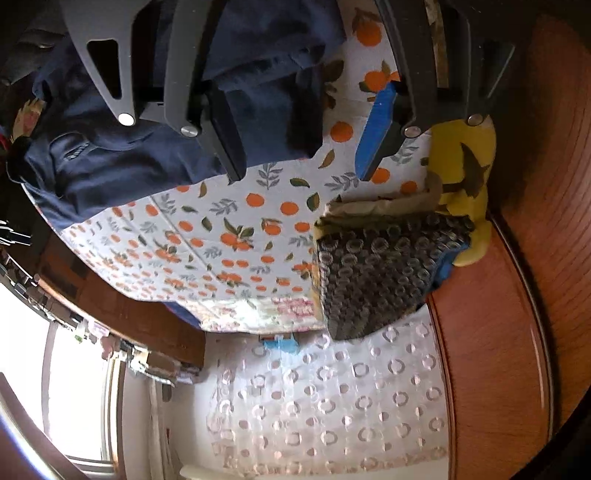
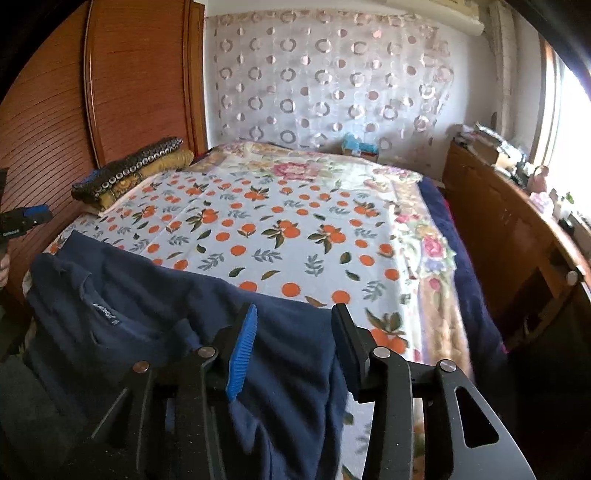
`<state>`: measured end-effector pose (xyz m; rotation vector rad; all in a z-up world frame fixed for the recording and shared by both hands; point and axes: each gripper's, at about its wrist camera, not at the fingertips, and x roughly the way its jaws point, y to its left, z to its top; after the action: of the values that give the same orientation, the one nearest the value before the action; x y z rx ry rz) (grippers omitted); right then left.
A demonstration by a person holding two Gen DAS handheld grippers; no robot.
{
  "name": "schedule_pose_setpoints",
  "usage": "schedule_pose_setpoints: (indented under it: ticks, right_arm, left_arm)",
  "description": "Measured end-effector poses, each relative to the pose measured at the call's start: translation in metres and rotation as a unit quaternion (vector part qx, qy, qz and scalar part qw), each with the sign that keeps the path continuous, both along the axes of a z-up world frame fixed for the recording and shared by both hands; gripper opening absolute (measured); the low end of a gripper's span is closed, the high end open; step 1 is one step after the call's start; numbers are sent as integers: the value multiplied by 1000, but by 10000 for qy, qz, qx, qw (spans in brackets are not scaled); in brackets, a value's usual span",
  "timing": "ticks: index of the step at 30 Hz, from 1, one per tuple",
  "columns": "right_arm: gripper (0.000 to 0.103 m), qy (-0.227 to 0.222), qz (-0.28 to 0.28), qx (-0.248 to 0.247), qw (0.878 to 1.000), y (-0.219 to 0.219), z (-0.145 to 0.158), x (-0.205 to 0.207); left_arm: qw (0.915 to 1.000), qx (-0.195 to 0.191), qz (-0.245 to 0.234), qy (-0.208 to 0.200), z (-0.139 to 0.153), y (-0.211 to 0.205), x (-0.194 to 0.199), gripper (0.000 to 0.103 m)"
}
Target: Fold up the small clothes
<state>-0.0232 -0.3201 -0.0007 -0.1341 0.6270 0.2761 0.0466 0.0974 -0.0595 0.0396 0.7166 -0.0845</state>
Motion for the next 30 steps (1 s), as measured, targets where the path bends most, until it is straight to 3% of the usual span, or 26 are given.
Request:
schedule_pose_setpoints:
  ticks: [13,20,23,30]
  right_arm:
    - [62,747,-322,284,9963,-19,-37,55]
    - [72,748,-343,171,9965,-14,-39,56]
    - [73,746,-325,135,9966,-11,-38,55]
    - [74,784,-271,110,9965,-15,-39,59]
  left_arm:
    - [9964,47,45,848,-50,7,37,62]
    - [9960,-198,44,869,-55,14,38,65]
    - [9957,-355,84,848,-57,19,38,70]
    - [9956,-340,40,877,-57,19,39,70]
